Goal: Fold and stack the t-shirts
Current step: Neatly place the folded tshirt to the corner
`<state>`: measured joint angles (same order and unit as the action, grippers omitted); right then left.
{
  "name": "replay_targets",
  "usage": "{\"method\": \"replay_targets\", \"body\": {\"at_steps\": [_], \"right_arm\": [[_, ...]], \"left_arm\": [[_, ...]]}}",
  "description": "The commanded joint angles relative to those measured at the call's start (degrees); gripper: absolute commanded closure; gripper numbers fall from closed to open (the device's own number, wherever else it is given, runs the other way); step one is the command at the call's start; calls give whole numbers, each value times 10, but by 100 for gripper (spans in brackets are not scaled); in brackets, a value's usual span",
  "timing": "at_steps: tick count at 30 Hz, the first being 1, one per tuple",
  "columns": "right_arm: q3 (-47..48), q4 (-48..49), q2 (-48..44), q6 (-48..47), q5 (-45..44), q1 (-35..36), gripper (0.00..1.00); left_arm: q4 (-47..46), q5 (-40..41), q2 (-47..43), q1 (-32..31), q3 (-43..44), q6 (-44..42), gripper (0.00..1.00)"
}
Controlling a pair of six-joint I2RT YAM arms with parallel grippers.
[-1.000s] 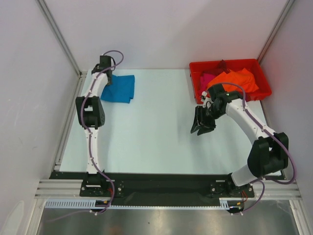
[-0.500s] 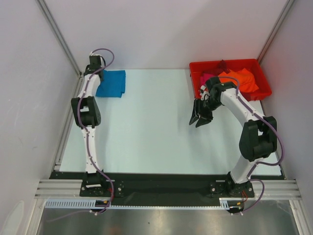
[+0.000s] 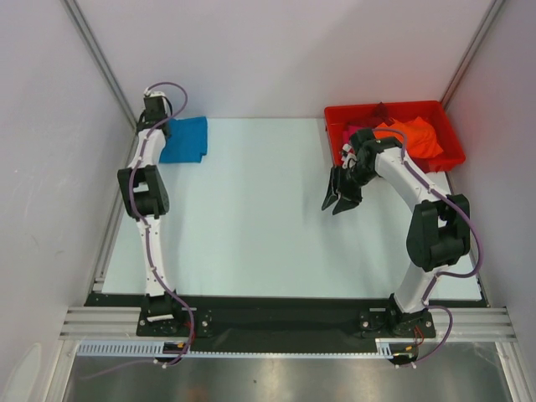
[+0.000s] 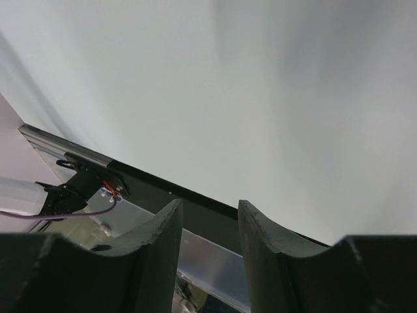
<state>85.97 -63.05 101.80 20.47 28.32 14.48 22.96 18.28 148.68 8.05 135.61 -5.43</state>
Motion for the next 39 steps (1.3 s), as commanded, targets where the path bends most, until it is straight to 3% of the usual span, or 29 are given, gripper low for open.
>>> {"method": "replay_targets", "body": {"at_steps": [1, 2, 8, 13, 16, 20, 22, 23, 25, 26, 30, 32, 35, 36, 38, 39], "right_arm": [[8, 8, 4, 17, 10, -2, 55], [5, 9, 2, 19, 11, -2, 55], [-17, 32, -21, 30, 22, -1, 55], [-44, 58, -65, 29, 29, -1, 55], [-65, 64, -104, 29, 30, -2, 54], [-114, 90, -186, 37, 38, -2, 52], [-164, 105, -251, 41, 40, -5, 51], [-185, 109, -272, 42, 39, -6, 50], [-261, 129, -331, 54, 38, -10, 50], [-288, 138, -399, 62, 44, -21, 50], [-433, 164, -559, 89, 82, -60, 47], [-454, 159, -620, 88, 91, -68, 47], [-463, 162, -725, 97, 84, -71, 43], [-461, 171, -771, 101, 80, -70, 41], [-469, 180, -817, 126, 54, -70, 38], [-477, 181, -858, 136, 39, -70, 30]], "left_arm": [[-36, 3, 3, 6, 40, 15, 48], [-35, 13, 0, 8, 43, 18, 40], [5, 111, -66, 9, 58, 51, 19], [70, 77, -178, 3, 0, 119, 20], [113, -2, -259, -13, -68, 180, 21], [111, -105, -387, -52, -239, 242, 19], [78, -195, -444, -75, -317, 265, 9], [68, -213, -500, -75, -398, 301, 3], [14, -276, -572, -114, -497, 343, 1], [-14, -294, -650, -123, -604, 387, 0], [-117, -293, -847, -209, -826, 465, 0], [-129, -281, -928, -239, -927, 503, 0], [-97, -239, -1088, -292, -1025, 542, 0], [-63, -229, -1178, -306, -1044, 553, 0], [-37, -223, -1275, -308, -1110, 596, 0], [-15, -227, -1324, -309, -1131, 612, 0]]}}
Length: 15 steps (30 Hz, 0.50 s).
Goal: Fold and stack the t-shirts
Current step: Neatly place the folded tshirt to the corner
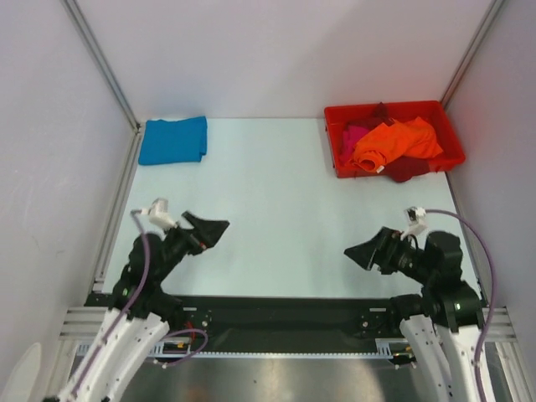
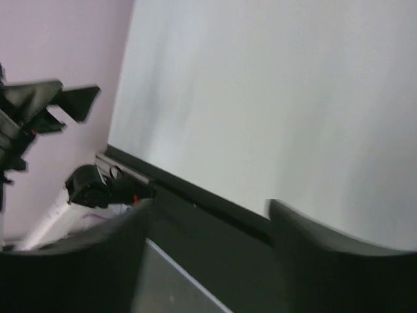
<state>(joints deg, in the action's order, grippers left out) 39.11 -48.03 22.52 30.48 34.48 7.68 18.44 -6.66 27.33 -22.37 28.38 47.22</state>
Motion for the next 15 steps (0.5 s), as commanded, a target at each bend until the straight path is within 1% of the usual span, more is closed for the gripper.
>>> {"method": "replay_targets", "body": {"at_steps": [1, 2, 3, 4, 5, 6, 7, 8, 10, 11, 12, 14, 15], "right_arm": [[-22, 33, -92, 54, -47, -2, 10], [-66, 39, -116, 87, -53, -2, 4], [-90, 48, -141, 109, -51, -2, 3], [-123, 59, -194, 129, -36, -3, 0], [-152, 76, -208, 153, -25, -3, 0], [-207, 89, -196, 171, -12, -2, 0], [-234, 111, -188, 179, 25, -2, 0], [-253, 145, -192, 180, 31, -1, 0], [-295, 170, -202, 174, 42, -2, 0], [-308, 208, -200, 170, 51, -2, 0], [-329, 224, -194, 161, 59, -2, 0], [-365, 291, -159, 170, 81, -2, 0], [-407, 319, -137, 186, 95, -1, 0]], "left_arm": [[47, 26, -214, -5, -75, 109, 0], [72, 34, -266, -5, -95, 121, 0], [131, 63, -315, -5, -100, 130, 0], [173, 68, -338, -4, -96, 139, 0], [202, 78, -319, -4, -64, 113, 0], [196, 34, -305, -4, -61, 88, 0], [190, 18, -295, -4, -58, 58, 0], [196, 16, -301, -4, -57, 60, 0], [187, 14, -337, -4, -72, 78, 0], [178, 14, -344, -4, -85, 85, 0], [162, -13, -339, -4, -93, 75, 0], [113, -29, -355, -4, -136, 89, 0], [96, -35, -349, -4, -149, 110, 0]]}}
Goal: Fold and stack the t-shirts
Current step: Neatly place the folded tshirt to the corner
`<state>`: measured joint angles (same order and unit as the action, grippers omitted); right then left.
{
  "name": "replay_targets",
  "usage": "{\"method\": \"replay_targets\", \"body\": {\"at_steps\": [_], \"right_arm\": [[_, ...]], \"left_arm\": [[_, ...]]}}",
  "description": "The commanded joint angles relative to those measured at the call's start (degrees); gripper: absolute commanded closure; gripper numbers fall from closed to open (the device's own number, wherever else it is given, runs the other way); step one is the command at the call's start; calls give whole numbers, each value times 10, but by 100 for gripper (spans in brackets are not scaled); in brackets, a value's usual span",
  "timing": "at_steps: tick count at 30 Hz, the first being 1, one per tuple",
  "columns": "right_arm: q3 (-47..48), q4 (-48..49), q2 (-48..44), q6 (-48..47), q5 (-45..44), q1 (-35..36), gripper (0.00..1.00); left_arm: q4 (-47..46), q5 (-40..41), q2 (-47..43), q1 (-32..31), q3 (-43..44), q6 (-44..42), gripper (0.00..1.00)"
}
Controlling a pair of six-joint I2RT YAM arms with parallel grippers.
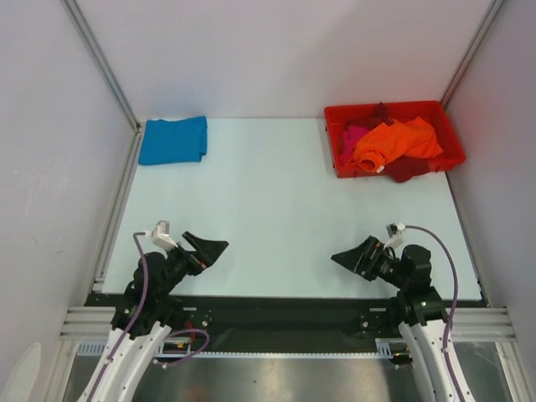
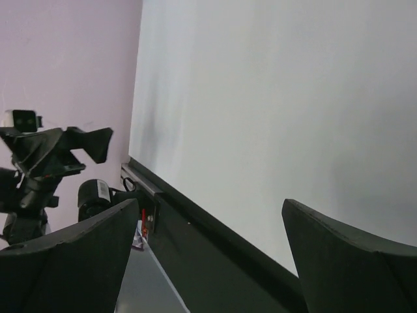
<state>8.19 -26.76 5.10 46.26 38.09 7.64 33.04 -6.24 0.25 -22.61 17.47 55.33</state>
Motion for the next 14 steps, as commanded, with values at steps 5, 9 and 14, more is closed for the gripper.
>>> {"method": "replay_targets", "body": {"at_steps": [5, 9, 14], "right_arm": [[-128, 206, 199, 32, 38, 2, 0], [-129, 228, 245, 30, 21, 4, 0], [-129, 220, 193, 35, 24, 4, 0]], "left_arm": [[-169, -97, -82, -2, -140, 95, 0], [-213, -121, -82, -2, -171, 123, 0], [-297, -177, -82, -2, -240, 137, 0]]}}
